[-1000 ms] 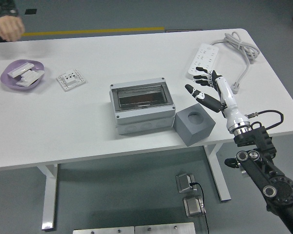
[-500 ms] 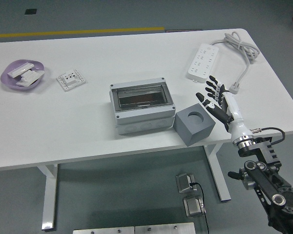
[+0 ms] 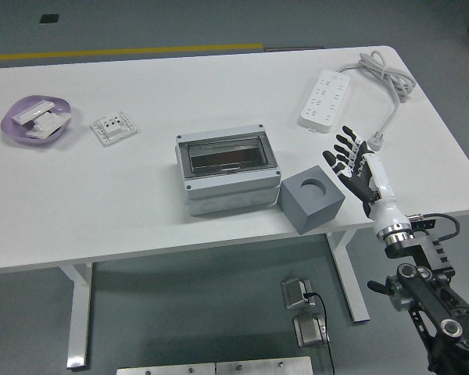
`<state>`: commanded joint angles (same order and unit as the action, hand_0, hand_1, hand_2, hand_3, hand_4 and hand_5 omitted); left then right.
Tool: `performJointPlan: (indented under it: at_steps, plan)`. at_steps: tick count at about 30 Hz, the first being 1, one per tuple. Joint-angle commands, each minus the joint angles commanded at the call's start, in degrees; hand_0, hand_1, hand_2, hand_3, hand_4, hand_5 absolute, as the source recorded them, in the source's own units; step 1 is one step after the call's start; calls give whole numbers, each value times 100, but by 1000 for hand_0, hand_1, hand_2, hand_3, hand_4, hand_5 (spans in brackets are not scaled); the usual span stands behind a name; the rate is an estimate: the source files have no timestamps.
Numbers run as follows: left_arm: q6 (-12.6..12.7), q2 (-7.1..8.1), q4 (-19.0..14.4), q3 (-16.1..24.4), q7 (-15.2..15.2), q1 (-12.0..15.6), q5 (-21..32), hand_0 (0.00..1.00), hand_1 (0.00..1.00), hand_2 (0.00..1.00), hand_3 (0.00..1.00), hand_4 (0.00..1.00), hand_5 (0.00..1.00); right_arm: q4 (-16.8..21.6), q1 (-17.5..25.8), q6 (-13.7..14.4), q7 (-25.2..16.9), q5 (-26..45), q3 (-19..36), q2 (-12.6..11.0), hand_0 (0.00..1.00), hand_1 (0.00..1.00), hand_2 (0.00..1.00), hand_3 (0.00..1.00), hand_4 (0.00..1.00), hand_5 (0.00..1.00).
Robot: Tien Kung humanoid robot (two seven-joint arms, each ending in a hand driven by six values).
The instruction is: Pick up the cylinder from the cube,place it in the box,flap close box
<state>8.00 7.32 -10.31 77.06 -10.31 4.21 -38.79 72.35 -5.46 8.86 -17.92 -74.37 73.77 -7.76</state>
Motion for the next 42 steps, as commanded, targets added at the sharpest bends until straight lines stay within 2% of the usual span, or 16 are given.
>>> performJointPlan:
  at_steps: [13,29,42]
  plan:
    - [11,4,0,336,34,-112,-174,664,651,604,673,627,208,92,-26,-124,2,-18,273,47,885,860,879,932,998,660]
    - [27,-25,0,65,20,-98,122,664,651,604,675,632,208,106,-97,-272,-53,202,382,10,885,858,875,925,998,675]
    - [69,-28,0,-30,-46,-113,172,664,652,605,675,637,208,282,-96,-312,14,-34,543,-57,883,853,869,917,998,684]
